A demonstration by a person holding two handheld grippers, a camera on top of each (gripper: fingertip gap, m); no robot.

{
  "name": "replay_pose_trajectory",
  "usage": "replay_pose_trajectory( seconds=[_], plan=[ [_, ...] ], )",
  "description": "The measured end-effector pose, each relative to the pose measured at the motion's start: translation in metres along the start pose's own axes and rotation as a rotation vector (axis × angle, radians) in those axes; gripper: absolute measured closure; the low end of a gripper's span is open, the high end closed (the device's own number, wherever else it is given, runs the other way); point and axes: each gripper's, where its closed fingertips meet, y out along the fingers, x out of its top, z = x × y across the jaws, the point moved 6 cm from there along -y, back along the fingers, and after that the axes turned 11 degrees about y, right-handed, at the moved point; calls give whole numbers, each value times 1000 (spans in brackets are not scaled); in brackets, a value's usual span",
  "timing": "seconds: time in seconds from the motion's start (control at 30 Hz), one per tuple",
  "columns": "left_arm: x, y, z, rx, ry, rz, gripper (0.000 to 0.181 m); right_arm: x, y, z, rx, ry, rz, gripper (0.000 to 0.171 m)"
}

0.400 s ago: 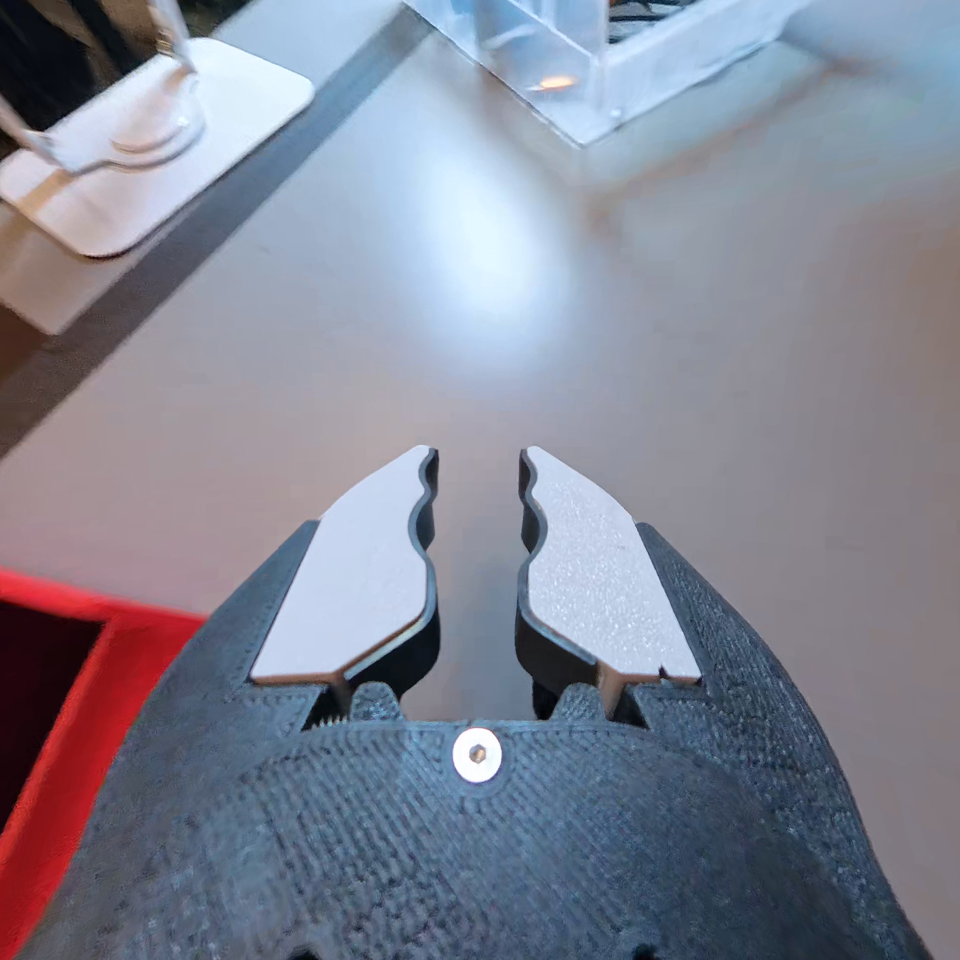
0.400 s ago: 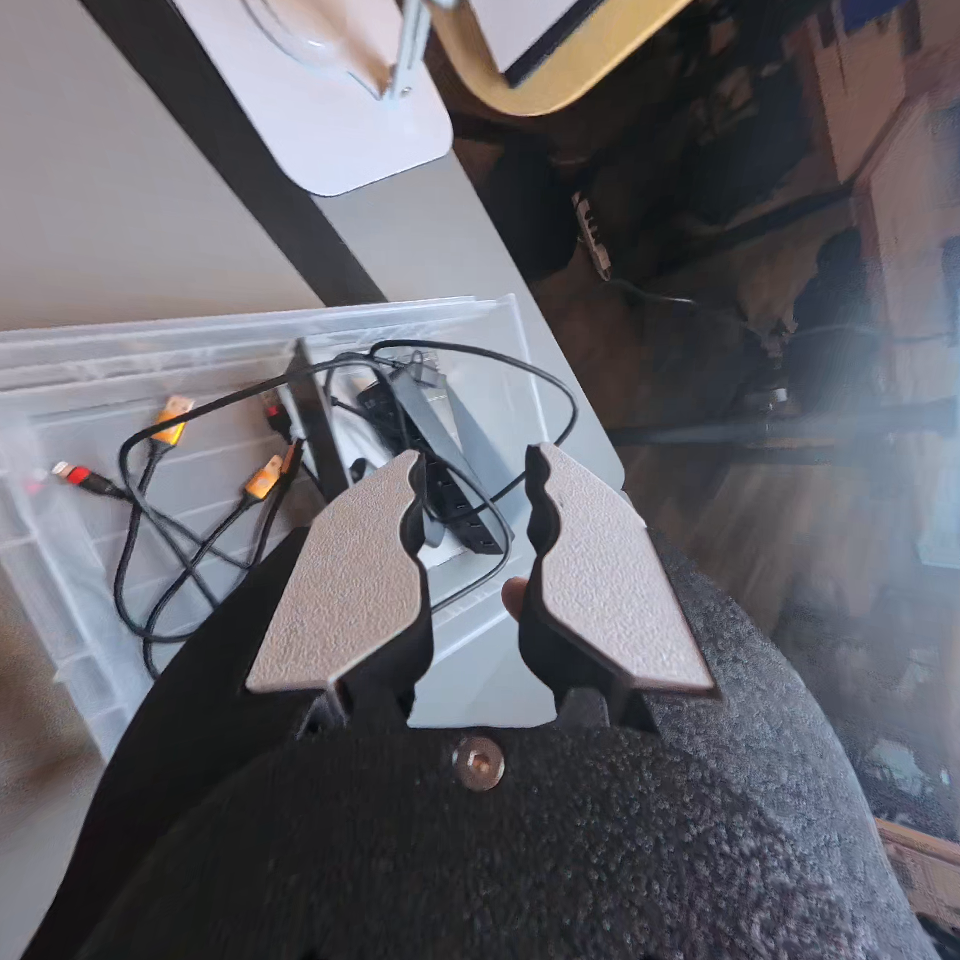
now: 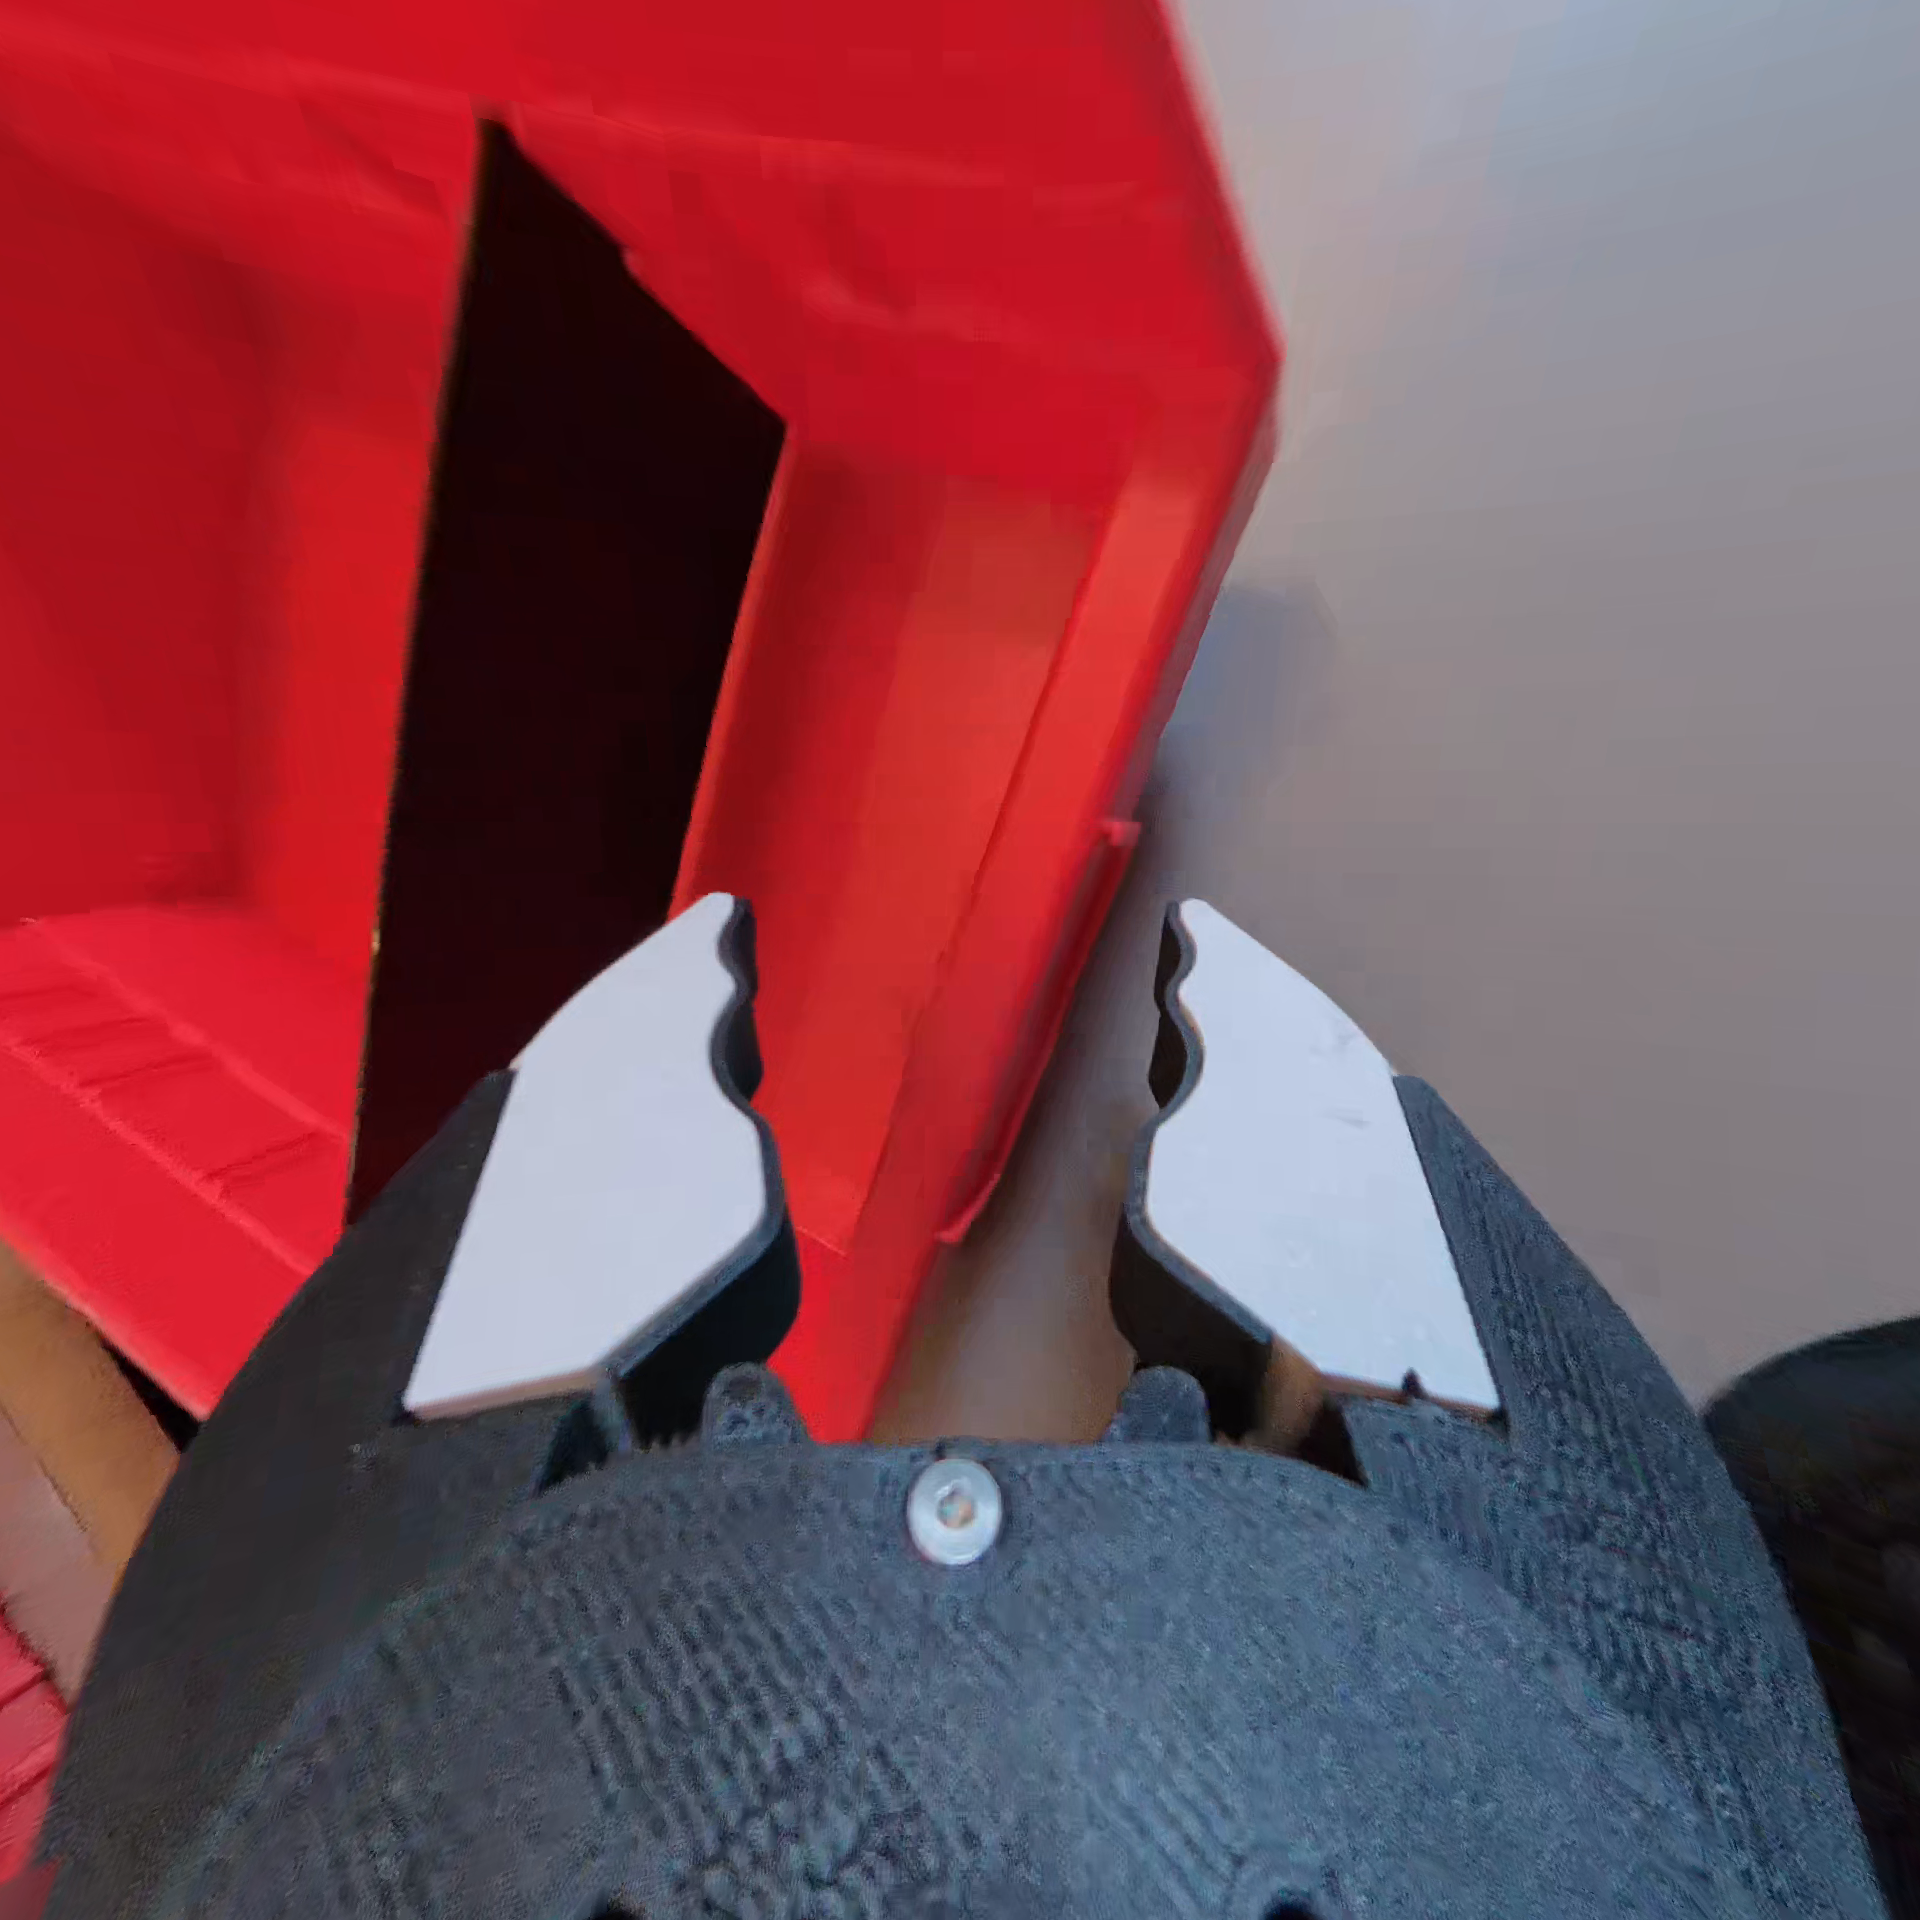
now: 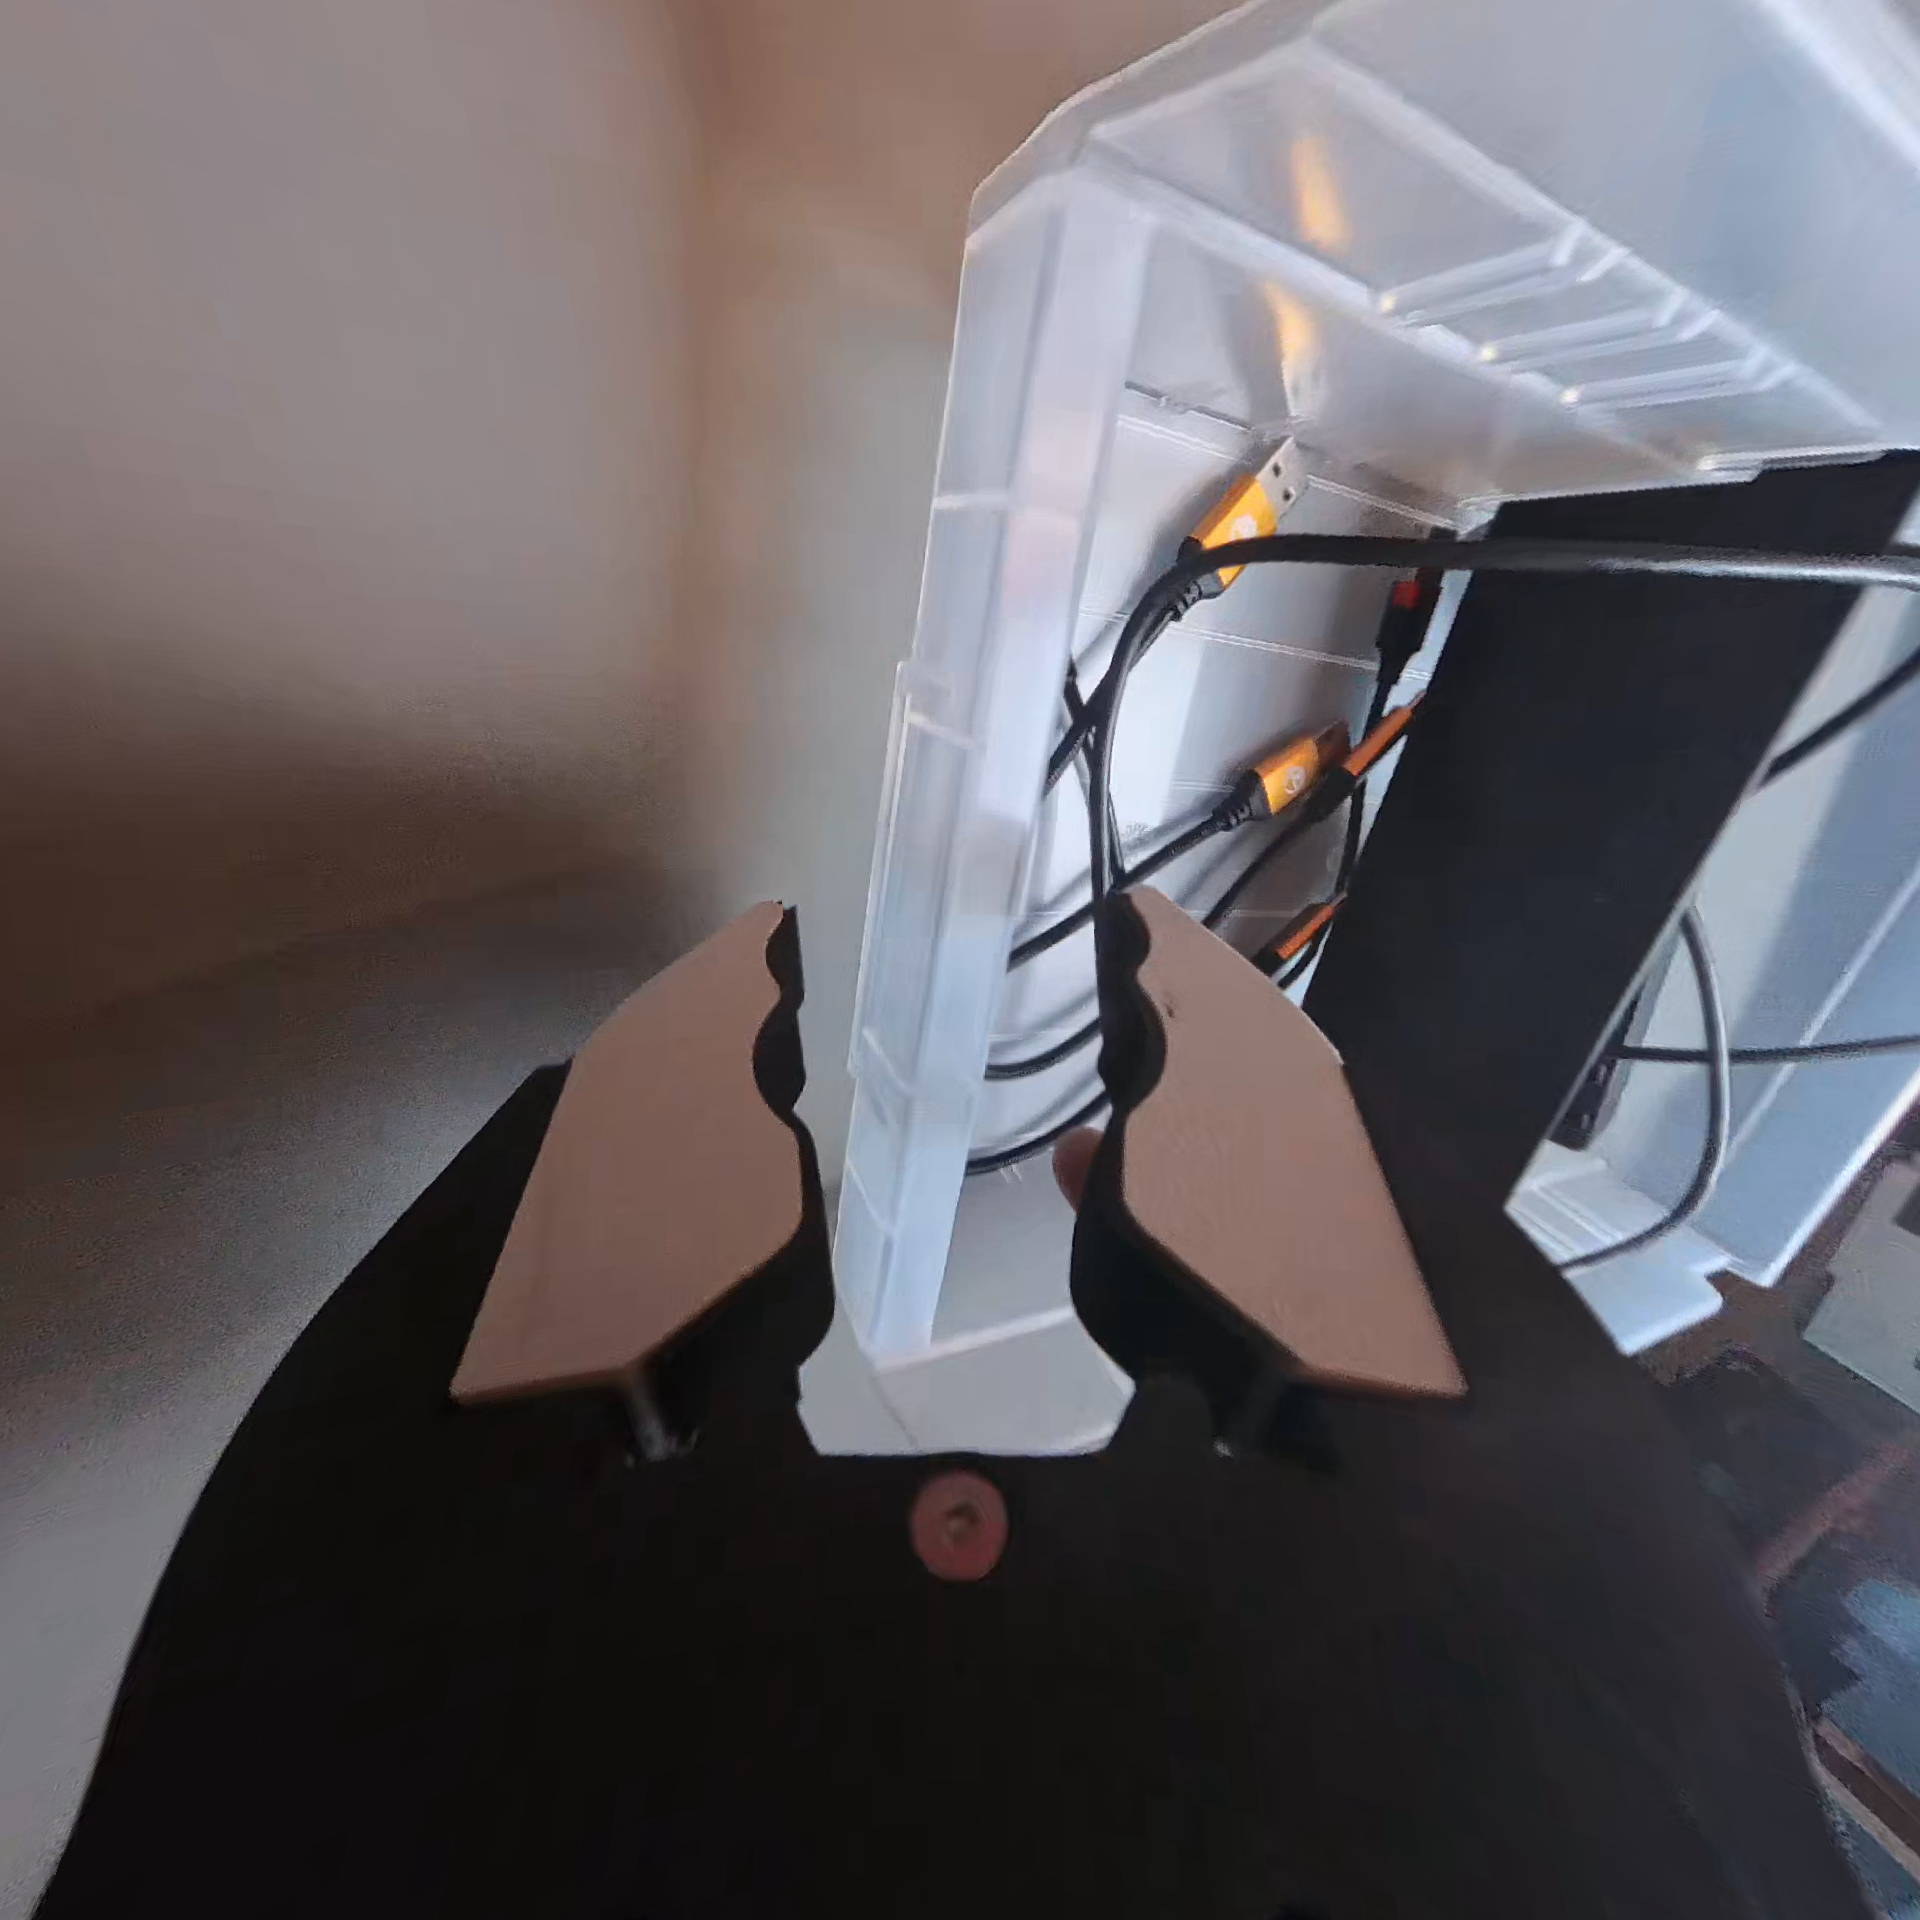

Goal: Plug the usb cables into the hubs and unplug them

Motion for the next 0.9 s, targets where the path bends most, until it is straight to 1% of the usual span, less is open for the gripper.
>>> replay_pose_trajectory(
  seconds=[0.03, 0.07, 0.1, 0.13, 0.2, 0.3, 0.37, 0.53, 0.67, 0.73, 0.77, 0.83, 0.9],
  plan=[
    [-3, 9, 1, 2, 30, 31, 112, 2, 10, 0, -7, -20, 16, 123],
    [-4, 18, 0, -3, 78, 44, 116, 6, 18, 1, 1, -35, 23, 133],
    [-3, 25, -4, -19, 135, 33, 129, 10, 21, 3, 2, -40, 21, 140],
    [2, 27, -8, -8, 197, -10, 149, 14, 21, 4, -7, -40, 24, 140],
    [11, 31, -10, 94, 264, -28, 150, 17, 17, 14, -9, -53, 23, 140],
    [29, 30, -26, 128, 299, -52, 151, 19, 4, 46, 3, -81, -27, 141],
    [44, 28, -40, 125, 357, -95, 151, 21, -8, 73, -14, -131, -45, 141],
    [105, 26, -82, 85, 544, -235, 151, 37, -37, 147, -30, -255, -134, 140],
    [156, 29, -107, 92, 682, -345, 149, 50, -60, 196, -109, -297, -254, 137],
    [169, 31, -108, 122, 711, -366, 146, 56, -78, 214, -125, -246, -359, 138],
    [170, 32, -107, 119, 691, -358, 144, 57, -91, 221, -108, -202, -432, 138],
    [170, 25, -105, 63, 594, -403, 141, 56, -117, 234, -12, -85, -587, 138],
    [167, 6, -103, 20, 477, -485, 141, 47, -138, 232, 43, 68, -717, 138]
  ],
)
